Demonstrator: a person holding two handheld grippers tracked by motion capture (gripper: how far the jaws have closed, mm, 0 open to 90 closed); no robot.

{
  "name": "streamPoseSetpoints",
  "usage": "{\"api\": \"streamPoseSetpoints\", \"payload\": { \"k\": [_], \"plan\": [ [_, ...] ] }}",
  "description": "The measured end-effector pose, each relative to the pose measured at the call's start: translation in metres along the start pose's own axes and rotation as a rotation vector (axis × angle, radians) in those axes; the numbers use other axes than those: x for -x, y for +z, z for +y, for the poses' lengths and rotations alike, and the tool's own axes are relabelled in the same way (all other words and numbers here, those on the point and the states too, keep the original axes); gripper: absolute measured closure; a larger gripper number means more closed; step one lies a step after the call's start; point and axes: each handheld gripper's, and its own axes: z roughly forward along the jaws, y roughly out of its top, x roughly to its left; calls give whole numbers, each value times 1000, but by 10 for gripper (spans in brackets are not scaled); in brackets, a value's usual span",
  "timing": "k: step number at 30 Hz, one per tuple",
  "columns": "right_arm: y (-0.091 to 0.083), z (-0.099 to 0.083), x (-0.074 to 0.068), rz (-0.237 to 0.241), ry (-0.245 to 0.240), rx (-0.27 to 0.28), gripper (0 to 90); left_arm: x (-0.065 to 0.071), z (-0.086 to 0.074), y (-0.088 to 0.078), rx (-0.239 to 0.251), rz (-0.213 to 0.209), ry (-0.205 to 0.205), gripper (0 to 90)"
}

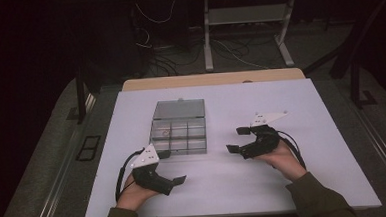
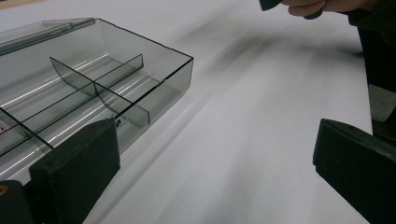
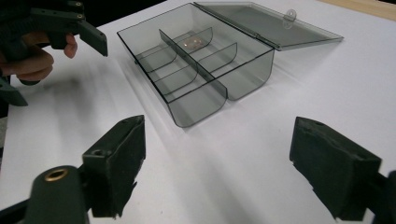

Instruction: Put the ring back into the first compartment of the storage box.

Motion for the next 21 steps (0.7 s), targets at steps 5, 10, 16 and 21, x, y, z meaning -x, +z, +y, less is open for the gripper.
{"api": "streamPoseSetpoints", "payload": {
  "k": [5,10,16,21],
  "plan": [
    [-13,-8,-1,-14,12,18,157,0,0,0,-3,0,0,0],
    [-24,-20,-3,-34,16,30,136,1,0,-1,-3,3,3,0],
    [-34,-34,-6,-56,18,32,136,1,0,-1,-2,4,1,0],
    [-42,-44,-7,-72,26,40,128,2,0,-1,0,3,3,0]
  ]
}}
